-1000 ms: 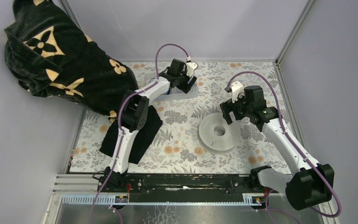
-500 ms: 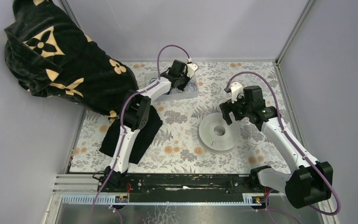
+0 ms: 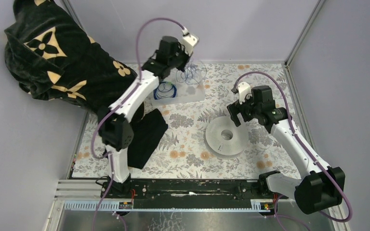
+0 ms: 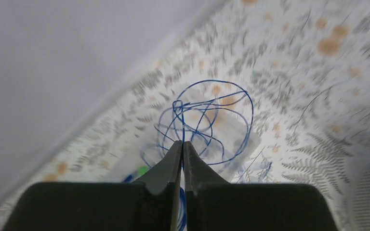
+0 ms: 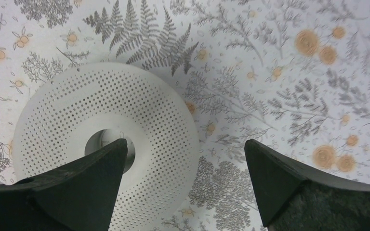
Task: Wrap the cables
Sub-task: Pick up the cable from the storage box, then place the cable at the center of the board.
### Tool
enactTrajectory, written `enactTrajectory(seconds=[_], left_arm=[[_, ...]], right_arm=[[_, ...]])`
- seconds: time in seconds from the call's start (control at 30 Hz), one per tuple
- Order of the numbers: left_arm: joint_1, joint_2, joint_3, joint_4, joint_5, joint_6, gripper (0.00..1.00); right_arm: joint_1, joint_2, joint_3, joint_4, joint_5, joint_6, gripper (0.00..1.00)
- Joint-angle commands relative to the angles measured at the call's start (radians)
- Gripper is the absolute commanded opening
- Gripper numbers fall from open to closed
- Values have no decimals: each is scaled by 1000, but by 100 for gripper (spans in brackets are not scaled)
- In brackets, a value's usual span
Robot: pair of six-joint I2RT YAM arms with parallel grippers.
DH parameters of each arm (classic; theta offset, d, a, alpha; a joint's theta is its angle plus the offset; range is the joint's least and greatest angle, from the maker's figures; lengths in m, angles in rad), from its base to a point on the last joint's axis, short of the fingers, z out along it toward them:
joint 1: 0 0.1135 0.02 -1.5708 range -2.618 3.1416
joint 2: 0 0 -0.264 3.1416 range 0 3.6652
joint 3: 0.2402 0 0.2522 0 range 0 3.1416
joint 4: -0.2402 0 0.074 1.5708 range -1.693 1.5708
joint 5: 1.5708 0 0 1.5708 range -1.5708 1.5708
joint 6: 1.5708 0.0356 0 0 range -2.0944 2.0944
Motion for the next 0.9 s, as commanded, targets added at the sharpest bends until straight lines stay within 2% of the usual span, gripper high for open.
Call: enactTrajectory(seconds=[0.0, 0.2, 0.33, 0.47, 0.57, 0.7, 0.77, 0.87], left_arm=[[-5, -178, -38, 13, 45, 7, 8], [-5, -419, -103, -25, 91, -9, 7], [-5, -584, -262, -46, 205, 3, 7], [-6, -692, -432, -132, 327, 55, 9], [-17, -730, -598, -146, 365, 121, 10], [-56, -713, -808, -83, 412, 213, 12], [-81, -680, -872, -60, 418, 254, 17], [-101, -634, -918, -73, 404, 283, 30]], right_arm=[[-4, 5, 136, -21, 2, -48, 99], [-4, 15, 257, -56, -53, -42, 99], [-3, 43, 341, -118, -140, -46, 99], [-3, 55, 372, -149, -235, -68, 99], [-3, 66, 357, -135, -313, -74, 99], [8, 103, 318, -99, -402, -62, 99], [19, 127, 300, -88, -421, -50, 99], [39, 154, 274, -73, -409, -26, 99]])
